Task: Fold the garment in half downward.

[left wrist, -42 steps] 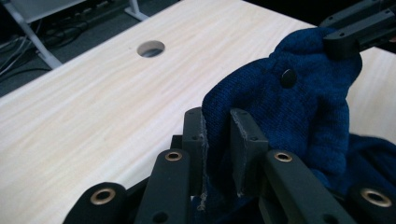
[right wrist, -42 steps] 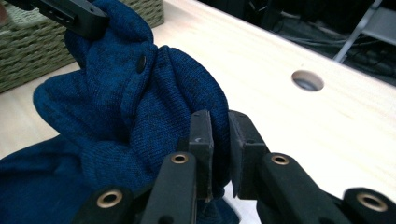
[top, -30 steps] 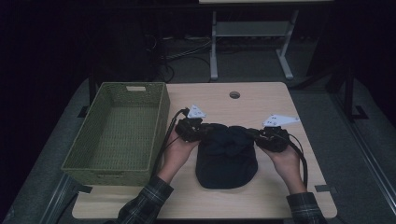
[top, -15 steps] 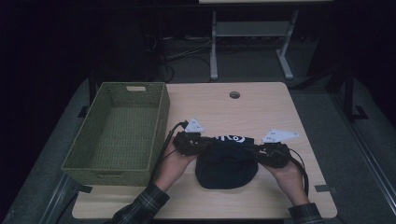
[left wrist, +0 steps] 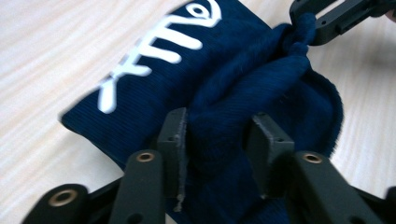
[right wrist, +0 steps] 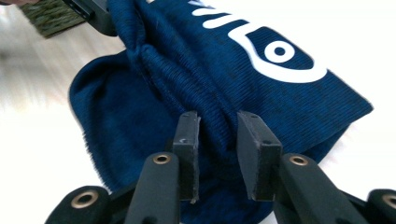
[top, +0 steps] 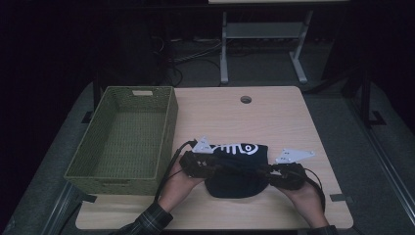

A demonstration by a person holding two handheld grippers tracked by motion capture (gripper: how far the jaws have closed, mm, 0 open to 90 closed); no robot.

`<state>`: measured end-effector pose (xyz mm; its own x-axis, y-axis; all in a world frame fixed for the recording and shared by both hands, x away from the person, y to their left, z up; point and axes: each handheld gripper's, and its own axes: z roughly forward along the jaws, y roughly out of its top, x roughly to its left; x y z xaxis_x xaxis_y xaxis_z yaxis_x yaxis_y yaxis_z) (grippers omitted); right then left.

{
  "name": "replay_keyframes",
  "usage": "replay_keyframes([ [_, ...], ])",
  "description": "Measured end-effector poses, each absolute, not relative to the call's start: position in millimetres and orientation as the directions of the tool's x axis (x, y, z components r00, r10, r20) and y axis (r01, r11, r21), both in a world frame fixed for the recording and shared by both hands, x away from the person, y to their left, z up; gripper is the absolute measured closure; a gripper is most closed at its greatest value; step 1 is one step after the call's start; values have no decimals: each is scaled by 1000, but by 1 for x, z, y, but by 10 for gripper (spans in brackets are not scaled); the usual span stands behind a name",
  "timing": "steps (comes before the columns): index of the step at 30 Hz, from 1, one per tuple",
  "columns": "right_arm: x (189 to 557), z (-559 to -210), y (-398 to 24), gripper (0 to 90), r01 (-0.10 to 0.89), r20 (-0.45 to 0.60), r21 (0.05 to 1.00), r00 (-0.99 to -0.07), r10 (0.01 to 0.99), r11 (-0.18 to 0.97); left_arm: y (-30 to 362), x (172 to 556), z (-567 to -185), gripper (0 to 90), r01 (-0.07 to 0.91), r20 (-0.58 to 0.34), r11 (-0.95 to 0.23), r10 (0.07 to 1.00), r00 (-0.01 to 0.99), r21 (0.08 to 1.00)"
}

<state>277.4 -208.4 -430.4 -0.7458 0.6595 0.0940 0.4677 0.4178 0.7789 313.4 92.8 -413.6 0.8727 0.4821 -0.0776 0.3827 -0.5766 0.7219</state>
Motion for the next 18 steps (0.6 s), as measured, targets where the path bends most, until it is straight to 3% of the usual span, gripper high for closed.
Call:
replay_keyframes([
  [18, 252, -425, -216, 555, 475, 137, 789, -754, 642, 389, 114, 295, -401, 429, 399, -149, -522, 456, 878, 754],
])
